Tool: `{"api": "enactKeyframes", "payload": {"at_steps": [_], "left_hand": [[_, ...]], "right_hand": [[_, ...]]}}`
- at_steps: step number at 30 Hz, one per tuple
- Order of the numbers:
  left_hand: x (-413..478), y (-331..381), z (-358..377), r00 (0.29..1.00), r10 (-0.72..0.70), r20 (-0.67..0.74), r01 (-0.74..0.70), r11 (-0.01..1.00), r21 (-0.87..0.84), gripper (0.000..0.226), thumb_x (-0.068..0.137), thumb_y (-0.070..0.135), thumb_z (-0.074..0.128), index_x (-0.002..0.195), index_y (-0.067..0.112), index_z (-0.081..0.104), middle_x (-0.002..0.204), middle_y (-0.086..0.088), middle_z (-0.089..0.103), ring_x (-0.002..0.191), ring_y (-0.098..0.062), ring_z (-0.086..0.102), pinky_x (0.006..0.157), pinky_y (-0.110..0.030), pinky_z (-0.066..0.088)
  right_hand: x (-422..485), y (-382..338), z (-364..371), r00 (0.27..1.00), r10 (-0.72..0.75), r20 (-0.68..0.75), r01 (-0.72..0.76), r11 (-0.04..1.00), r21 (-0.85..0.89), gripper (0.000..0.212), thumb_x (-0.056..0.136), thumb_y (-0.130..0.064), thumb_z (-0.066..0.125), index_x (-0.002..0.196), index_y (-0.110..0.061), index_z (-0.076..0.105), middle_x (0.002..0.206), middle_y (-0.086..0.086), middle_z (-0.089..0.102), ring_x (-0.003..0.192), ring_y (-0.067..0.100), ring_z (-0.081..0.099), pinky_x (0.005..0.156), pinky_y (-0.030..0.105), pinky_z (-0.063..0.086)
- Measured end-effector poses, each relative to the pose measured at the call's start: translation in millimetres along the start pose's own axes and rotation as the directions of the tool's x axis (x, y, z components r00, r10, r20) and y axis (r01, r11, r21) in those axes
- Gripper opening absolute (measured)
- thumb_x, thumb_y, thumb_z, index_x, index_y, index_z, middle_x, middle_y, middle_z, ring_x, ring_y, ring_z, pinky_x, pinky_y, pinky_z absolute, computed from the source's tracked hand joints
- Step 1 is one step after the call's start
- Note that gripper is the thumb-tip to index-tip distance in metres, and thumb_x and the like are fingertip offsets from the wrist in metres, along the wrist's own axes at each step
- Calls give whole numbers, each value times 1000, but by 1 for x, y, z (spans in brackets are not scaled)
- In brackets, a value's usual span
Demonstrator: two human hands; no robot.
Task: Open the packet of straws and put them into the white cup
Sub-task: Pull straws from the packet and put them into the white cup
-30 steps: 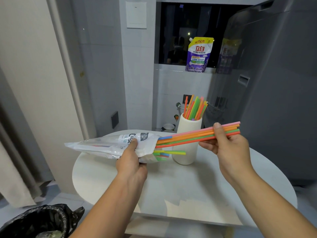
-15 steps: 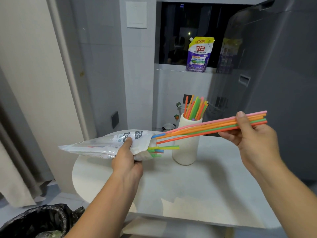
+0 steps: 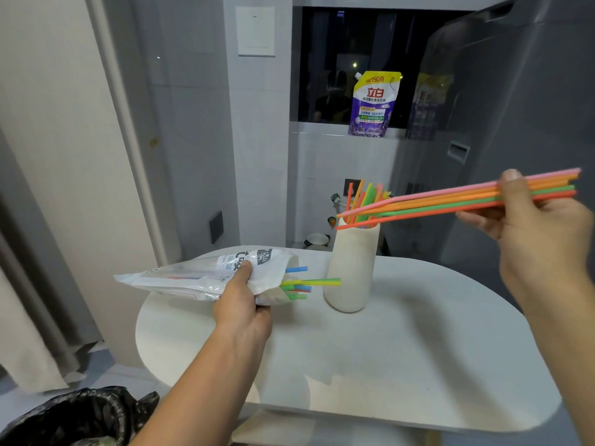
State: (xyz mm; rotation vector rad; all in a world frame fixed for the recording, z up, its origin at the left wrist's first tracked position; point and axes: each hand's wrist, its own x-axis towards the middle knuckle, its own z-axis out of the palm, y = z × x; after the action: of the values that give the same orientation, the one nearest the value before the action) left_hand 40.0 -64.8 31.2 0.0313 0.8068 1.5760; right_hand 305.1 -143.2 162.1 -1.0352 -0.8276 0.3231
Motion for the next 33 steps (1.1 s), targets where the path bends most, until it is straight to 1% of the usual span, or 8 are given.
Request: {"api": "enactKeyframes", "payload": {"at_steps": [5, 9, 12, 17, 23, 26, 29, 33], "left_hand": [[-1, -3, 1, 1000, -4, -1, 4, 1000, 9, 43, 97, 12, 70, 139, 10, 60, 129, -4, 73, 89, -16, 74, 64, -34, 64], [-1, -6, 0, 1000, 2, 5, -2, 1000, 17, 48, 96, 13, 71, 142, 11, 58, 130, -4, 73, 105, -21, 75, 75, -36, 64], [0, -7, -1, 1000, 8, 9, -8, 1000, 19, 48, 96, 12, 71, 142, 11, 58, 130, -4, 73, 96, -18, 75, 74, -37, 65], [2, -7, -2, 1000, 4, 20, -5, 1000, 14, 48, 96, 12, 71, 142, 12, 58, 130, -4, 73, 99, -19, 74, 74, -37, 64], [2, -8, -2, 1000, -13, 24, 12, 1000, 19, 48, 95, 12, 72, 141, 11, 60, 128, -5, 74, 95, -19, 75, 71, -39, 65], [2, -8, -2, 999, -15, 31, 15, 1000, 17, 47, 95, 12, 72, 141, 11, 60, 128, -5, 74, 94, -19, 75, 70, -36, 66], [1, -8, -3, 999, -14, 36, 13, 1000, 18, 48, 95, 13, 72, 141, 12, 59, 128, -4, 74, 97, -20, 75, 82, -40, 64], [0, -9, -2, 999, -22, 33, 22, 1000, 19, 48, 95, 12, 73, 141, 11, 59, 128, -5, 74, 96, -20, 76, 75, -39, 65]], "right_hand": [[13, -13, 10, 992, -123, 29, 126, 984, -127, 25, 98, -30, 61, 75, -21, 64, 76, -1, 70, 66, 13, 75, 62, 25, 62], [21, -13, 17, 992, -116, 56, 126, 966, -224, 24, 97, -34, 62, 77, -22, 66, 79, -3, 73, 67, 14, 76, 66, 33, 64], [28, -10, 20, 994, -90, 63, 102, 965, -239, 23, 96, -34, 63, 81, -17, 67, 82, 2, 75, 67, 18, 77, 70, 40, 64], [33, -10, 25, 997, -63, 53, 75, 961, -264, 27, 96, -33, 63, 87, -8, 68, 83, 7, 75, 63, 18, 76, 65, 36, 64], [35, -21, 28, 994, -94, 60, 108, 943, -315, 25, 96, -36, 62, 77, -20, 66, 83, 4, 75, 67, 17, 77, 69, 38, 64], [38, -25, 30, 994, -86, 69, 105, 936, -337, 25, 96, -36, 62, 79, -19, 66, 86, 5, 76, 68, 18, 77, 70, 39, 64], [37, -25, 33, 993, -67, 93, 98, 919, -382, 25, 96, -37, 62, 79, -19, 66, 84, 3, 76, 64, 16, 76, 69, 38, 64], [36, -17, 41, 988, -36, 148, 96, 900, -425, 27, 96, -36, 63, 82, -14, 68, 81, 5, 75, 60, 17, 75, 66, 38, 64]]}}
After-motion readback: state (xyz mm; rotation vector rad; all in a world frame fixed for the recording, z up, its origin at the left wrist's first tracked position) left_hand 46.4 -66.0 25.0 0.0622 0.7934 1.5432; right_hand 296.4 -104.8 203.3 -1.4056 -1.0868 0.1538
